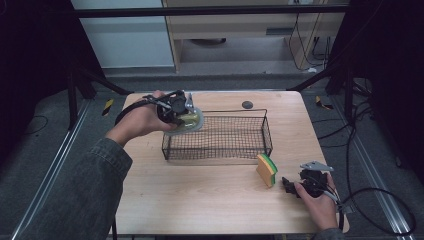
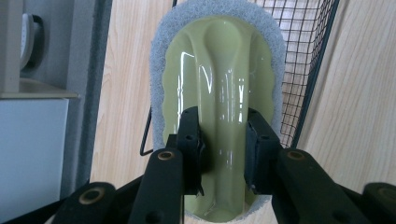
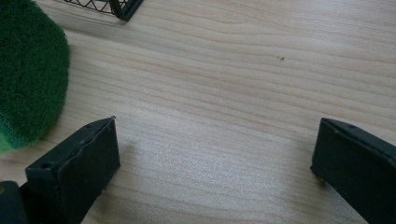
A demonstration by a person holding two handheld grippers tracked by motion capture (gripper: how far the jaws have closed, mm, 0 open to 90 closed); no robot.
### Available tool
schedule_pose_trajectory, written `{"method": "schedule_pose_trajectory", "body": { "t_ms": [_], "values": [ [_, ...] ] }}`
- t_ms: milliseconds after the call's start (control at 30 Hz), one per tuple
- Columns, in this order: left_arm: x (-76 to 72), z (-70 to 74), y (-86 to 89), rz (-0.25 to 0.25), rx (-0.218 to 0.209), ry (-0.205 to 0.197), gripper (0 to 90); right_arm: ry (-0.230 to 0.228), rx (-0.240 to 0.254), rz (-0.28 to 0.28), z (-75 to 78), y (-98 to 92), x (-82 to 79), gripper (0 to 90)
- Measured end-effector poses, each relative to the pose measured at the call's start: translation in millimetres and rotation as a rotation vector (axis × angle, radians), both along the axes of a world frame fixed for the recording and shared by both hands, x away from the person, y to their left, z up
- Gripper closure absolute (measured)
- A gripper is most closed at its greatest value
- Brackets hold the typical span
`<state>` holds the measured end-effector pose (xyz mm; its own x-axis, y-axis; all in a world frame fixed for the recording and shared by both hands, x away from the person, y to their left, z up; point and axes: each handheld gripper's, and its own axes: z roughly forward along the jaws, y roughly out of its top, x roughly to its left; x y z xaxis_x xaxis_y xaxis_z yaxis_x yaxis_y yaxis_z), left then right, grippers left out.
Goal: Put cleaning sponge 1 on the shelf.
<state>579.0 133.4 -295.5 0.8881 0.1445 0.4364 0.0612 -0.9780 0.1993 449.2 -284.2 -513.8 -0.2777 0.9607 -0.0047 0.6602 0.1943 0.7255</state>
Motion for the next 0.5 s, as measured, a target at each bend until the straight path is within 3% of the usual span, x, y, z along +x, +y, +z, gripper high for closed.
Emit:
{"method": "schedule_pose_trajectory", "body": {
  "t_ms": [500],
  "values": [
    [2.7,-14.1,-3.0,-0.027,0.025,-0.01,70.7,0.0,0.0,0.001,0.0,0.0,0.1,0.9]
  ]
}}
